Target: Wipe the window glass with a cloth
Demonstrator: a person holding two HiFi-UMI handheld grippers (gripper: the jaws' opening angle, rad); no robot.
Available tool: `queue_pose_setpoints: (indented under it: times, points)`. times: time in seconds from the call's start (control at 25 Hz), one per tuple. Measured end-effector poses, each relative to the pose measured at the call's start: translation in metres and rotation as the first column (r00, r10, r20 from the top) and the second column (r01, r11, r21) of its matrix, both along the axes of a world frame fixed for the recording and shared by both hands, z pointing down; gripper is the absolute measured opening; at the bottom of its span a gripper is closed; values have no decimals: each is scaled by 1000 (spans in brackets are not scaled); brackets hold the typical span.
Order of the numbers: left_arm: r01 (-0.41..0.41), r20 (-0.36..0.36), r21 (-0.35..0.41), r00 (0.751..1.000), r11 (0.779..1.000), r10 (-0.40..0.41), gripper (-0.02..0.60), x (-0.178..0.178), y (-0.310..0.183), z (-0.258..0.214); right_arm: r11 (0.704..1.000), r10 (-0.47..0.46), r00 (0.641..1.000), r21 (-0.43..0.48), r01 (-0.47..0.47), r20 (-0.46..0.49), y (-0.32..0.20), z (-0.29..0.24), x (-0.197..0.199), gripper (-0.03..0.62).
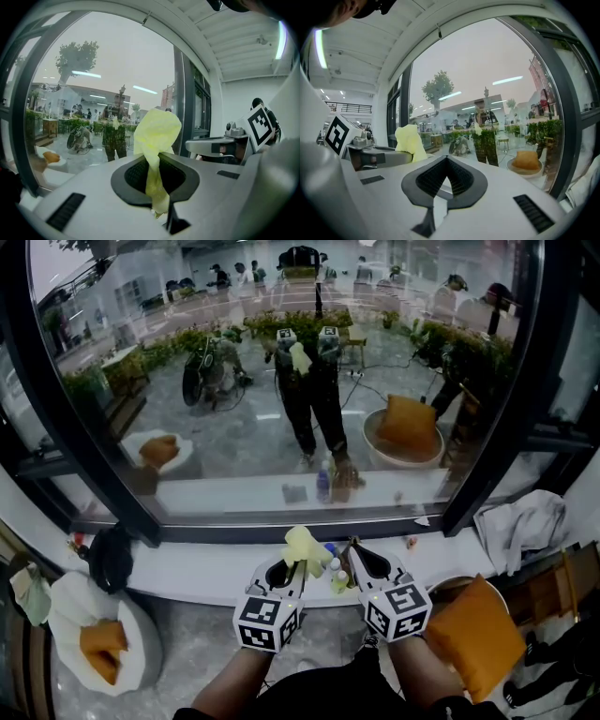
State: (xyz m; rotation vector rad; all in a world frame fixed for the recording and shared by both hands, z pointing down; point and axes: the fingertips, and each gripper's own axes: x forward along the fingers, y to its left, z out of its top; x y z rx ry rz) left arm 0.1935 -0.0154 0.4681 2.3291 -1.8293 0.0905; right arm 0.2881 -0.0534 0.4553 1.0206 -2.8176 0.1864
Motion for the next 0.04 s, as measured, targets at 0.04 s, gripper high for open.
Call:
queue_pose_setpoints:
  times: [0.04]
  points:
    - [-1,0,0,1000,1000,1,31,0,0,0,1000,1,1000,0,-1,0,0,0,0,26]
